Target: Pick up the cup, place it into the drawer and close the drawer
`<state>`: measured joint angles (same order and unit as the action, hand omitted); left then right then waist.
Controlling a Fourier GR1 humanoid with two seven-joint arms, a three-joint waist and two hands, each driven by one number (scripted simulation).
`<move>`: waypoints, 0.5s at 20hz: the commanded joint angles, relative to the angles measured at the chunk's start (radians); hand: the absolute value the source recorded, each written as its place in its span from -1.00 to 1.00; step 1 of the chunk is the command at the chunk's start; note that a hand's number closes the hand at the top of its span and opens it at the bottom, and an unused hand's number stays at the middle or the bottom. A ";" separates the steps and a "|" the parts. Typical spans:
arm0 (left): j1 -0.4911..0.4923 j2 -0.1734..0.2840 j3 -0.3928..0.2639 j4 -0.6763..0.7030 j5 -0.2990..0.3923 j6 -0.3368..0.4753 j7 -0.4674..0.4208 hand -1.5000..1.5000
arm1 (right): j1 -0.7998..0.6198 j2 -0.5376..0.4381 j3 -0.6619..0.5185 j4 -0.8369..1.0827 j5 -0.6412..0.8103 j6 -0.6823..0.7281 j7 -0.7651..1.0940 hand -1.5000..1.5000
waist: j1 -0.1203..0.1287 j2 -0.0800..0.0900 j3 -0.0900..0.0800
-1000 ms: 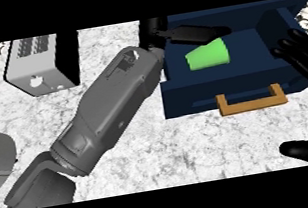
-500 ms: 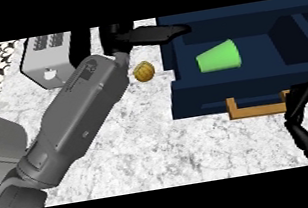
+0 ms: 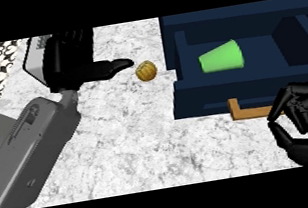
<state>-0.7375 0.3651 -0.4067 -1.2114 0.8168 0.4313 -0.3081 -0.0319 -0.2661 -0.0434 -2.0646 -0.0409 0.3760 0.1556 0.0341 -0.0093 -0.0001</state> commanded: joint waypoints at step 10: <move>0.363 0.147 0.090 -0.217 0.029 -0.182 -0.051 -1.00 | -0.049 -0.091 0.220 0.200 0.563 -0.063 -0.245 1.00 | -0.010 0.010 0.000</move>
<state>-0.4473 0.4890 -0.3364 -1.3997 0.8456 0.2967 -0.3330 -0.0730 -0.3321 0.1006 -1.9233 0.3472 0.3521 -0.0177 0.0306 -0.0016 -0.0002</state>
